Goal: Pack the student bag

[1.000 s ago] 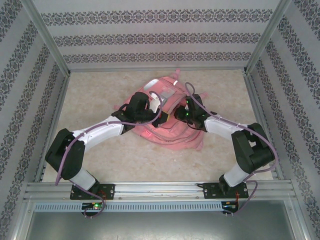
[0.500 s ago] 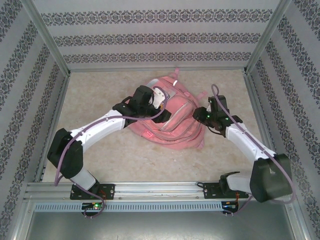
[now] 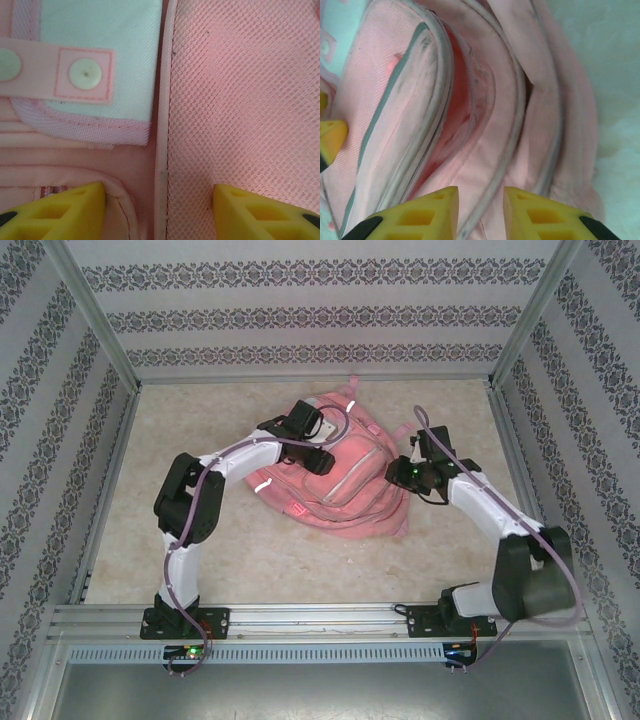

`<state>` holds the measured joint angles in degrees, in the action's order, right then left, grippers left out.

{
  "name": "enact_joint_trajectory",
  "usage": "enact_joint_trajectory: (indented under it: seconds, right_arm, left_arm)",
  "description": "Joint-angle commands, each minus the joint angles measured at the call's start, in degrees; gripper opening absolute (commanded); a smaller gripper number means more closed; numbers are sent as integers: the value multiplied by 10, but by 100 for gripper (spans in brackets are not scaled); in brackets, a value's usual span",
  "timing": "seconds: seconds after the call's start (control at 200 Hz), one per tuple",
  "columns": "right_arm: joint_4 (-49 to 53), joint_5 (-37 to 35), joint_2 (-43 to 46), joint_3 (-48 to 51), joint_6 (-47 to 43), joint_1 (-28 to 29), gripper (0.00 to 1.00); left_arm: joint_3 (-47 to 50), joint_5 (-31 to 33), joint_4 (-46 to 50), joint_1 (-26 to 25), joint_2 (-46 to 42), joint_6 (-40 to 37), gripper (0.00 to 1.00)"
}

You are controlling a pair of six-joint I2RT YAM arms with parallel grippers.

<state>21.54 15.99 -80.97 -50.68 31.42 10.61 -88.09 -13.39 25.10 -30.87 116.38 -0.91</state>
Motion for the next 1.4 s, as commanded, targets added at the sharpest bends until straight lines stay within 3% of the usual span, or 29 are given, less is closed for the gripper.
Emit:
enact_joint_trajectory:
  seconds: [0.0,0.08,0.25,0.405,0.58,0.69,0.794,0.839,1.054,1.394]
  right_arm:
    - [-40,18,-45,-19,-9,-3,28]
    - [-62,8,-73,-19,-8,-2,26]
    - [-113,23,-129,-28,-4,6,20]
    - [-168,48,-182,-53,2,35,18]
    - [-209,73,-238,-96,19,76,18]
    - [-206,47,-212,-94,36,77,29]
    - [-164,40,-175,-80,43,50,32]
    - [-145,41,-152,-64,43,34,32]
    - [-73,5,-6,26,-10,8,35]
    - [-36,9,116,78,3,18,36]
  left_arm:
    - [94,-20,32,4,-28,77,55]
    - [168,-26,13,-13,-82,134,53]
    - [274,-49,15,-65,-191,166,54]
    - [320,-4,39,-76,-294,165,54]
    - [349,-22,-4,-78,-388,7,51]
    - [379,-99,-57,-81,-410,-145,50]
    - [395,-186,-65,-85,-406,-295,53]
    - [400,-183,-69,-91,-401,-347,56]
    - [397,-84,-142,-96,-351,-419,61]
    - [403,-148,-192,-107,-272,-481,63]
